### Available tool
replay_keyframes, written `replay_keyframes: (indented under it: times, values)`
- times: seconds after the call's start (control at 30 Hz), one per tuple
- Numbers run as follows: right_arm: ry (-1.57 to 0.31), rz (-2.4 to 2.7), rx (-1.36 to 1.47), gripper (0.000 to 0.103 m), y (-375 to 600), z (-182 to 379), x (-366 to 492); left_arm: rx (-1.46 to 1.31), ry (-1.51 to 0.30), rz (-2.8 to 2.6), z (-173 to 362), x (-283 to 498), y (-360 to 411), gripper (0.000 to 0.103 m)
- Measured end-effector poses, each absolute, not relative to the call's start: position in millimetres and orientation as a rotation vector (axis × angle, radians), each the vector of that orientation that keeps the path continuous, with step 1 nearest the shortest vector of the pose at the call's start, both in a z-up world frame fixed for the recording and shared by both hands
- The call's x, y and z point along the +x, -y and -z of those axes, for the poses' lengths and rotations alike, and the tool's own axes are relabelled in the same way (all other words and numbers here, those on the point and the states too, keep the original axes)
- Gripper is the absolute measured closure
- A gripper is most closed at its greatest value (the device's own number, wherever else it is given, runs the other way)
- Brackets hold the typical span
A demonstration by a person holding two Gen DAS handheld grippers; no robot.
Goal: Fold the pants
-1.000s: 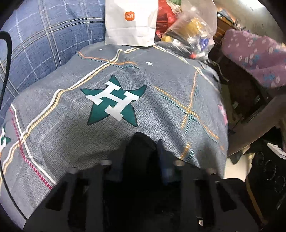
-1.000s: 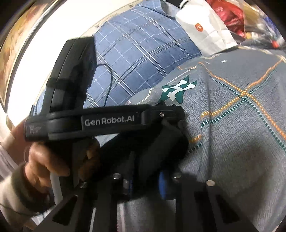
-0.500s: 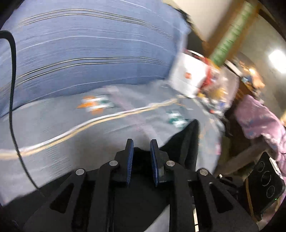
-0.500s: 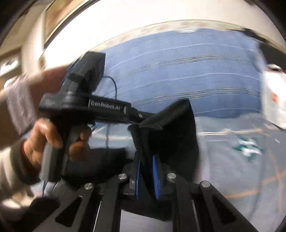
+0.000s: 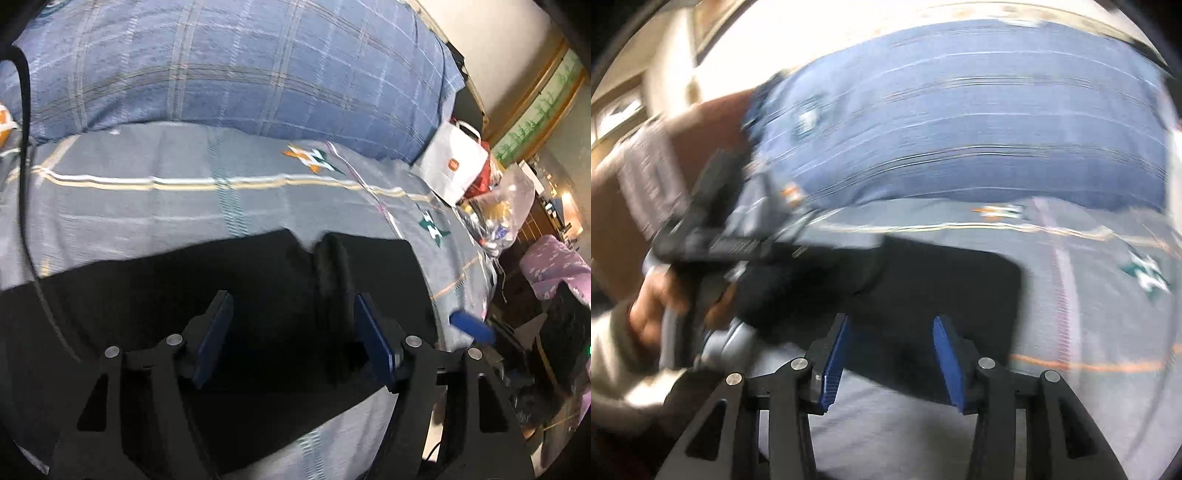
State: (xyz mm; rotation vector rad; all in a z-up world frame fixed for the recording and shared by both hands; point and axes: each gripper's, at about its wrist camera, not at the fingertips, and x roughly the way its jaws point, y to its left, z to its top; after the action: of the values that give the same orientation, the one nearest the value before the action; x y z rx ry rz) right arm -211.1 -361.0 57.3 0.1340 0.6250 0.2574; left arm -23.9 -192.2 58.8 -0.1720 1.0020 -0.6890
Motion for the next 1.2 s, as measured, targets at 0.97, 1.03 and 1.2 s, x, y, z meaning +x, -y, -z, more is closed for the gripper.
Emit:
replay_keyframes:
  times: [0.97, 1.03, 1.2]
  values:
    - [-0.633, -0.093, 0.137, 0.061, 367, -55, -159, -0.14, -0.893, 0.517, -75, -59, 189, 0.05]
    - [-0.635, -0.098, 0.138, 0.061, 364, -54, -156, -0.127, -0.889, 0.523, -77, -57, 194, 0.05]
    - [-0.691, -0.078, 0.1, 0.061, 353, -32, -134, -0.03, -0.92, 0.419, -55, -41, 216, 0.05]
